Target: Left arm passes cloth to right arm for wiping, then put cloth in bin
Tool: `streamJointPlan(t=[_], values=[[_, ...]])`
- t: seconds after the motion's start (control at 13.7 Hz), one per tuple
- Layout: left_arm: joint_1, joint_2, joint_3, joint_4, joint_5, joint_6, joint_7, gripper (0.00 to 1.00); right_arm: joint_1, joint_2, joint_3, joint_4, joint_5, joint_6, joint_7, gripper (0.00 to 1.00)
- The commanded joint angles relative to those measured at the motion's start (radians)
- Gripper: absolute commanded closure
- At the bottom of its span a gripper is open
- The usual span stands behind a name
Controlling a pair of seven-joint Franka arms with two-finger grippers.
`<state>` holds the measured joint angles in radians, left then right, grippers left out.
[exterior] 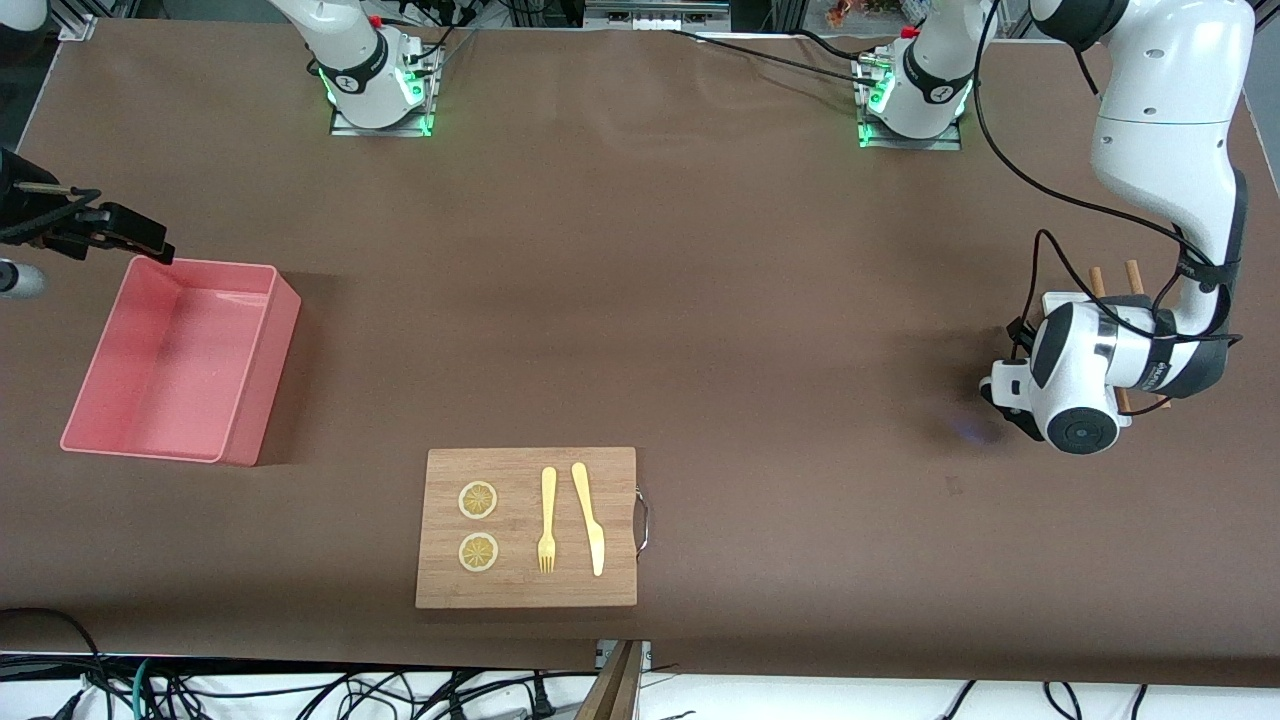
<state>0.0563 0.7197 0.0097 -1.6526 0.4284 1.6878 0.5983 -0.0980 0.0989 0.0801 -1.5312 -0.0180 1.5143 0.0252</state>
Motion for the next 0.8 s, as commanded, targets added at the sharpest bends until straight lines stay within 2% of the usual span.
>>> streamJointPlan(t=[0.0, 0.07, 0.29, 0.44, 0.58, 0.73], values=[[0.002, 0.010, 0.010, 0.020, 0.012, -0.004, 0.024, 0.25, 0.001, 0.015, 0.003, -0.009, -0.008, -0.002, -0.008, 0.00], [0.002, 0.009, 0.009, 0.020, 0.041, -0.007, 0.024, 0.33, 0.003, 0.016, 0.003, -0.009, -0.007, -0.005, 0.008, 0.00], [0.003, 0.007, 0.009, 0.019, 0.050, -0.023, 0.026, 0.35, 0.006, 0.025, 0.044, -0.004, -0.003, 0.007, 0.042, 0.00], [0.002, 0.003, 0.009, 0.022, 0.050, -0.057, 0.026, 0.42, 0.008, 0.027, 0.064, -0.004, 0.000, 0.007, 0.135, 0.00], [0.002, 0.001, 0.009, 0.022, 0.050, -0.071, 0.028, 0.56, 0.008, 0.030, 0.084, -0.004, 0.015, 0.021, 0.183, 0.00], [0.000, 0.000, 0.009, 0.028, 0.050, -0.073, 0.049, 0.76, 0.008, 0.033, 0.108, -0.006, 0.041, 0.029, 0.272, 0.00]])
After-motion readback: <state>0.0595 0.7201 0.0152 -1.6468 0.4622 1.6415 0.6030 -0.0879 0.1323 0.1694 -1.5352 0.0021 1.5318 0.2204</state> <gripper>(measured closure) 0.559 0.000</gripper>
